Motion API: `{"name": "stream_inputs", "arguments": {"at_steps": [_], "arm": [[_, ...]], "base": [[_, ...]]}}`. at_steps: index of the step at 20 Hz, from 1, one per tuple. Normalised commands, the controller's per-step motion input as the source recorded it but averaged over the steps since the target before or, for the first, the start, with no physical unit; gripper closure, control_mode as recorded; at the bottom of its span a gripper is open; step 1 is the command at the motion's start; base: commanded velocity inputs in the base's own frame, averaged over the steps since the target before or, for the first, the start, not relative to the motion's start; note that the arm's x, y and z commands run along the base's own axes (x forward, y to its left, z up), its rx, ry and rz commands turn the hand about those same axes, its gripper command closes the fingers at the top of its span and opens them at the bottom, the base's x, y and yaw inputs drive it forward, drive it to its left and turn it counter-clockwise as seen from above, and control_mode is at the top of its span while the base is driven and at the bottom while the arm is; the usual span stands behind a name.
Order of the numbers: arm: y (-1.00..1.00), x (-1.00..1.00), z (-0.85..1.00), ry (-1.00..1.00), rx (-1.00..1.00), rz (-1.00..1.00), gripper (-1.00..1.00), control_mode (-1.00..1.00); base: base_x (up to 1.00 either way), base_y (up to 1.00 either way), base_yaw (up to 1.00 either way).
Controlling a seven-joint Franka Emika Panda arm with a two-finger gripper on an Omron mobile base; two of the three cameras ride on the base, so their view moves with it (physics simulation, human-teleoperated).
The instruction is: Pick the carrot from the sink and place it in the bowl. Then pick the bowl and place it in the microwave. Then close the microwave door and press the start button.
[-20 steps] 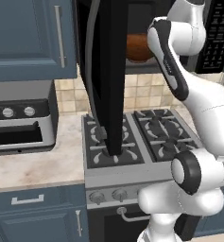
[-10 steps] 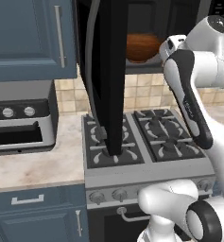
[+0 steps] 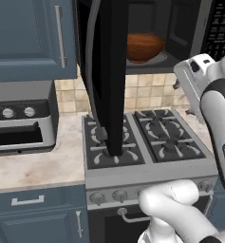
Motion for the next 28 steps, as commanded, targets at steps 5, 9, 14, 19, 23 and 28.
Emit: {"name": "stream_inputs", "arguments": {"at_steps": [5,9,14,19,23,28], "arm": [[0.03,-1.0,0.05,0.0,0.03,0.26,-1.0,-1.0],[0.21,-1.0,0.42,-0.01,0.02,0.24,-1.0,-1.0],[0.53,-1.0,0.39,-0.07,0.0,0.25,-1.0,-1.0],[0.34,-1.0,0.52,-0.09,0.0,0.21,-1.0,-1.0],[0.35,-1.0,0.17,0.0,0.0,0.2,-1.0,-1.0],[0.75,-0.97,0.0,0.01,0.0,0.09,-1.0,-1.0]], "base": [[0.0,0.0,0.0],[0.0,0.0,0.0],[0.0,0.0,0.0],[0.0,0.0,0.0],[0.0,0.0,0.0],[0.0,0.0,0.0]]}}
